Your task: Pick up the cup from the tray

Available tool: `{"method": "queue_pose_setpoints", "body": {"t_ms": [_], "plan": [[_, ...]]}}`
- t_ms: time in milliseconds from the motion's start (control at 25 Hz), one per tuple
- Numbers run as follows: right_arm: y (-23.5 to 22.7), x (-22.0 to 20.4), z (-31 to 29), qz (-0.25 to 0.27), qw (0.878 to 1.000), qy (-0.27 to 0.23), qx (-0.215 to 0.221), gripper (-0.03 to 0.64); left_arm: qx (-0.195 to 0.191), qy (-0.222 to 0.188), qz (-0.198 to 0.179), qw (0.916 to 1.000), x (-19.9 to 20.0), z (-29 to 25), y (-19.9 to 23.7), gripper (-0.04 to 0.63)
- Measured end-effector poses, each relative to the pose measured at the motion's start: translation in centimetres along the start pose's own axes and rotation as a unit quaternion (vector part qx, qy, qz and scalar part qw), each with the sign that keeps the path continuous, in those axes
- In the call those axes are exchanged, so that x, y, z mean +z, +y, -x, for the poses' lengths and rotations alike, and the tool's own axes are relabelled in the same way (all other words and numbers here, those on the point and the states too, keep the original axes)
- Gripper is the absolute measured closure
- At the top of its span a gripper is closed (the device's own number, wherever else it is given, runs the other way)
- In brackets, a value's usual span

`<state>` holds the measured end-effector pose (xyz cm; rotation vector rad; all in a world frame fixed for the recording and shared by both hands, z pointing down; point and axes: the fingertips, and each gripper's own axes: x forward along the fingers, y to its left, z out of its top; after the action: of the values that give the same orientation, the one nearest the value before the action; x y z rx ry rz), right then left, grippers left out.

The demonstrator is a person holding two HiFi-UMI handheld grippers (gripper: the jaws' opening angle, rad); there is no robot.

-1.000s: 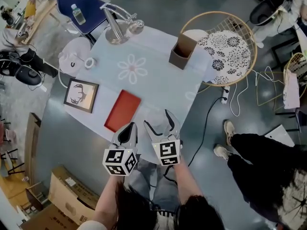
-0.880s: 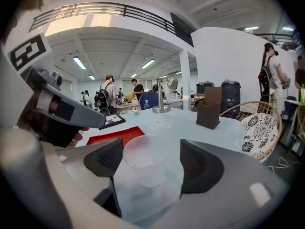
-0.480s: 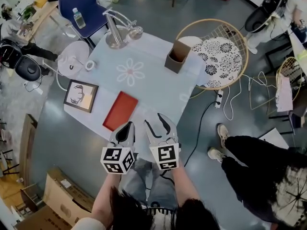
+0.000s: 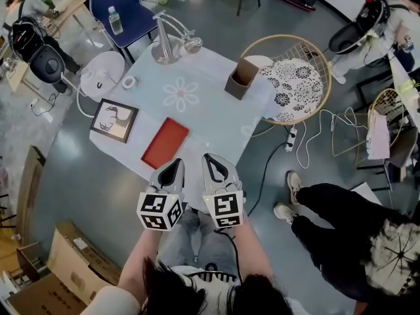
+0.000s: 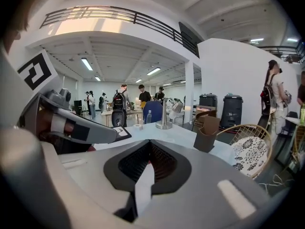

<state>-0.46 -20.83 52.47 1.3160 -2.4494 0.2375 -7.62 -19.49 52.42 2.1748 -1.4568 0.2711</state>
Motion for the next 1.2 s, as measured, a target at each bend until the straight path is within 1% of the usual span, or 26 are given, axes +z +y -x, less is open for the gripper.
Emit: {"method": "queue_pose_setpoints", "body": {"t_ms": [120, 320, 440, 600, 720, 840, 960, 1200], "plan": [[0.1, 1.0, 1.0, 0.003, 1.000, -0.002, -0.001, 0.591, -0.004, -0.008, -0.002, 1.0000, 0.6, 0.7, -0.6, 0.595], [0.3, 3.2, 2.4, -0.023, 1.000, -0.013, -0.015, 0.591, -0.011, -0.030, -0.008, 0.9995, 2.8, 1.9, -1.3, 0.595], [0.4, 4.5, 3.3, -0.042, 0.999, -0.023, -0.013, 0.592, -0.022, -0.042, -0.014, 0.9988, 4.0, 2.9, -2.3, 0.595], [0.9, 6.0, 4.1, -0.031, 0.999, -0.026, -0.015, 0.592, -0.040, -0.052, -0.027, 0.9975, 4.8, 4.2, -4.0, 0.595], [1.2, 6.4, 4.1, -0.024, 0.999, -0.024, -0.014, 0.592, -0.031, -0.054, -0.050, 0.9968, 5.3, 4.7, -4.2, 0.595], [1.6, 6.5, 4.5, -0.015, 1.000, -0.018, -0.014, 0.592, -0.032, -0.062, -0.050, 0.9963, 5.9, 5.1, -4.2, 0.595], [2.0, 6.9, 4.8, -0.014, 1.000, -0.018, -0.015, 0.592, -0.031, -0.071, -0.057, 0.9953, 6.7, 5.6, -3.9, 0.595], [2.6, 7.7, 5.1, -0.016, 0.999, -0.022, -0.018, 0.592, -0.024, -0.083, -0.052, 0.9949, 7.5, 6.4, -3.0, 0.595]]}}
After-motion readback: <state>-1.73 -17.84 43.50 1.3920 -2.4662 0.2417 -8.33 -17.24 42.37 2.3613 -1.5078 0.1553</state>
